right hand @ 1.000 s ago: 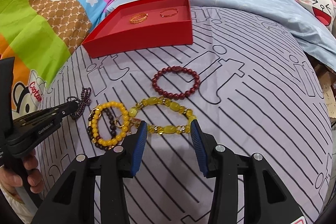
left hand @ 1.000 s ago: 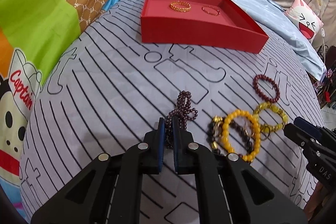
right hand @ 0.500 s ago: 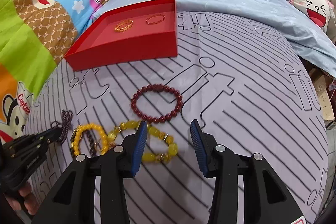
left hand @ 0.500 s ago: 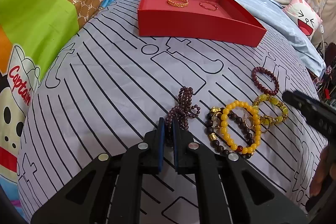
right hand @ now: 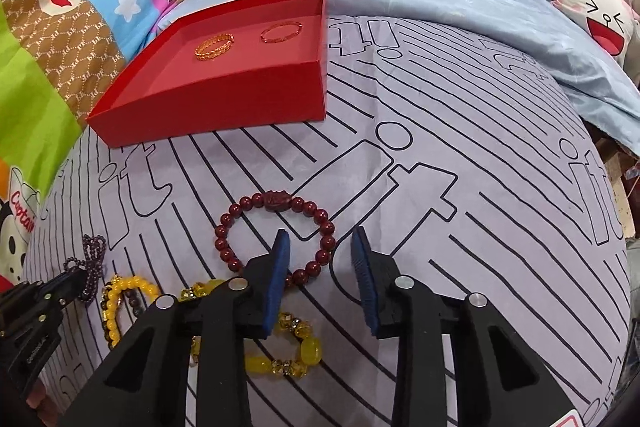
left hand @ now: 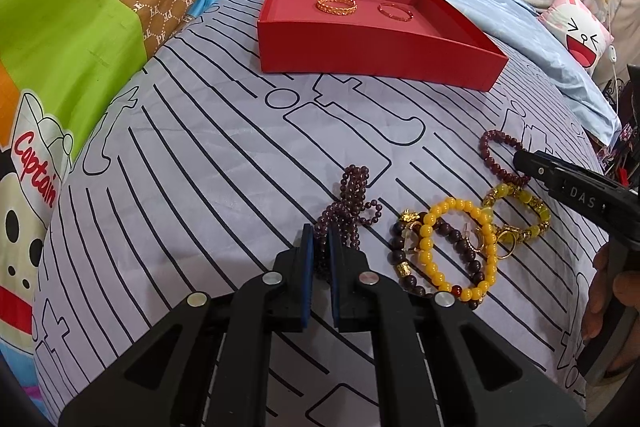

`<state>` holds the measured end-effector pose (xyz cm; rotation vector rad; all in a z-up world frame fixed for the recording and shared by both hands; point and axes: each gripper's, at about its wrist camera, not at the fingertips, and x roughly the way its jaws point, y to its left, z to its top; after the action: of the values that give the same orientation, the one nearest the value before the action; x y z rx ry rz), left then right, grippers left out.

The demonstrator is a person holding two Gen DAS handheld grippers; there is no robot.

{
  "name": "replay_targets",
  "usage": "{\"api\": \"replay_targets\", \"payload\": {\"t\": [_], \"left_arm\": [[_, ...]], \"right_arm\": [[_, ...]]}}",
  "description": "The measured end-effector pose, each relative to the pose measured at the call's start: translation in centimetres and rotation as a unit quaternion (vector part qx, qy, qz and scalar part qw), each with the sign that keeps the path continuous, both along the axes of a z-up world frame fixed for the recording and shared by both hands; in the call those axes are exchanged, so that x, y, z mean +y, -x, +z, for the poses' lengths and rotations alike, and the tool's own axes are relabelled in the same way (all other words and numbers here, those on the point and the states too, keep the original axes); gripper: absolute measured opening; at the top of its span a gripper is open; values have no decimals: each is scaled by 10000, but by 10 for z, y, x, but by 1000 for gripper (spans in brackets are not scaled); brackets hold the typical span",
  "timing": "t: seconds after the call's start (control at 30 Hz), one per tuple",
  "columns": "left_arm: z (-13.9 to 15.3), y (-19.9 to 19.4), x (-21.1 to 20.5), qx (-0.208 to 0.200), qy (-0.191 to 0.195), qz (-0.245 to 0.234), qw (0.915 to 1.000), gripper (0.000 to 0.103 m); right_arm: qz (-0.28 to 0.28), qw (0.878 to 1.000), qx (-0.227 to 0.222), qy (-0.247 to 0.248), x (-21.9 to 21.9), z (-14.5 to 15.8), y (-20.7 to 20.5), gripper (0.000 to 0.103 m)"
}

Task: Organize jewelry
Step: 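Grasp the red bead bracelet with the right gripper while the left gripper holds the garnet bracelet, then carry both bead bracelets into the red tray and open both grippers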

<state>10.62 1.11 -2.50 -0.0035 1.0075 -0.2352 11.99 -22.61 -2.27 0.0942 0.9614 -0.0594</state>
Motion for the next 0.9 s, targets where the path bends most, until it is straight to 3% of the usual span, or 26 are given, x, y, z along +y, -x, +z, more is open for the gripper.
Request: {"api": "replay_targets", "payload": {"t": [0.17,0.43,0.9], "left_arm": [[0,-2,0,31,38,13,10000,7],[8,-3,3,33,118,6,9999,7],[53,-5,-4,-352,272,-212,9988,7]], "right_arm": [[-11,10000,-2,-31,-3,0,1,8],[-33,9996,-109,-241,-8,14,12,8],[213,9963,-758,-334,-2,84,15,8]]}}
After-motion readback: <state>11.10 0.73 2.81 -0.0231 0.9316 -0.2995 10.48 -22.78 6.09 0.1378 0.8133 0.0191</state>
